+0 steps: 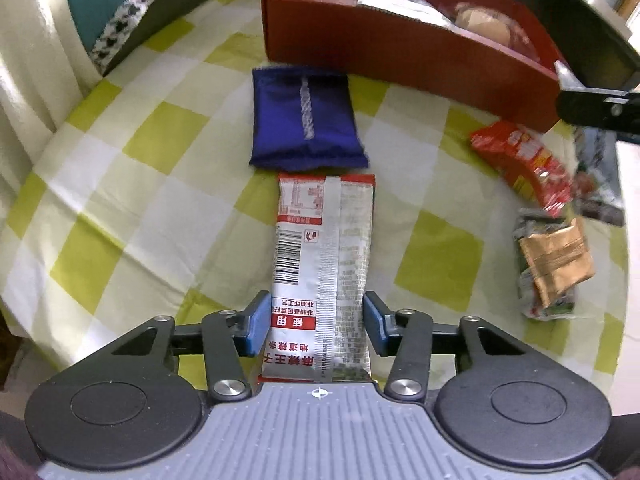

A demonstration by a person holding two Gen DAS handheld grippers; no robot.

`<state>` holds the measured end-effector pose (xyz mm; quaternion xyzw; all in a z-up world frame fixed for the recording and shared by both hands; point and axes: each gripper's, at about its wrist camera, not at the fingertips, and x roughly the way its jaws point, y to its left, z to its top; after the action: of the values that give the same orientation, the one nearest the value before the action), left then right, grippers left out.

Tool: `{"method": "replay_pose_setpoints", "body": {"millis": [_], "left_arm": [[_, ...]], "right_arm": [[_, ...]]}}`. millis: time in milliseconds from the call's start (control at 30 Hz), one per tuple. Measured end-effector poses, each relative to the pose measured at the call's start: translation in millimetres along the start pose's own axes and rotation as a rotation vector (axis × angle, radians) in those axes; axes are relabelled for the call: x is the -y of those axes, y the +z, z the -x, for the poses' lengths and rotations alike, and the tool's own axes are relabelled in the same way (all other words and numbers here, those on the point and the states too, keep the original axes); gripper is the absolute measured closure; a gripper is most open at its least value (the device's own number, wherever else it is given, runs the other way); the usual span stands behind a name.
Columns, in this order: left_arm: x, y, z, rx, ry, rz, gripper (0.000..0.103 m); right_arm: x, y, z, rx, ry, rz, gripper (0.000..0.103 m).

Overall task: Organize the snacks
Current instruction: 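Lift both held packs and carry them toward the red box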

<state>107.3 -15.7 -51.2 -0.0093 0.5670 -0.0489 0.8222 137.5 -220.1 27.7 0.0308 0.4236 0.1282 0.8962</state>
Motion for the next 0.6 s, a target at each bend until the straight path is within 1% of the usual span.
{"method": "replay_pose_setpoints", "body": {"millis": [233, 367, 400, 433, 500, 600], "left_arm": [[-3.2, 8.7, 21.1, 0.05, -0.05, 0.035, 0.047], [-2.3, 12.4, 28.8, 0.069, -0.073, 0.037, 0.048], [-2.2, 13.3, 30.1, 0.069, -0.084, 0.038, 0.059], [-2.2, 14.0, 30.7, 0.064, -0.101, 0.043, 0.066], [-1.9, 15.2, 30.8, 0.061, -0.113, 0.044, 0.063], [1.4, 12.3, 21.4, 0.039, -0.087, 0.026, 0.058]], "right_arm": [[1.0, 1.4, 5.6, 0.022, 0.004, -0.001, 0.047], [3.7, 3.2, 5.7, 0.024, 0.004, -0.009, 0.047], [4.0, 3.2, 5.1, 0.021, 0.005, -0.007, 0.047], [3.8, 2.9, 4.6, 0.018, 0.007, -0.006, 0.047], [2.2, 2.0, 3.9, 0.013, 0.007, 0.002, 0.047], [1.0, 0.7, 0.8, 0.001, 0.003, 0.007, 0.047]]}}
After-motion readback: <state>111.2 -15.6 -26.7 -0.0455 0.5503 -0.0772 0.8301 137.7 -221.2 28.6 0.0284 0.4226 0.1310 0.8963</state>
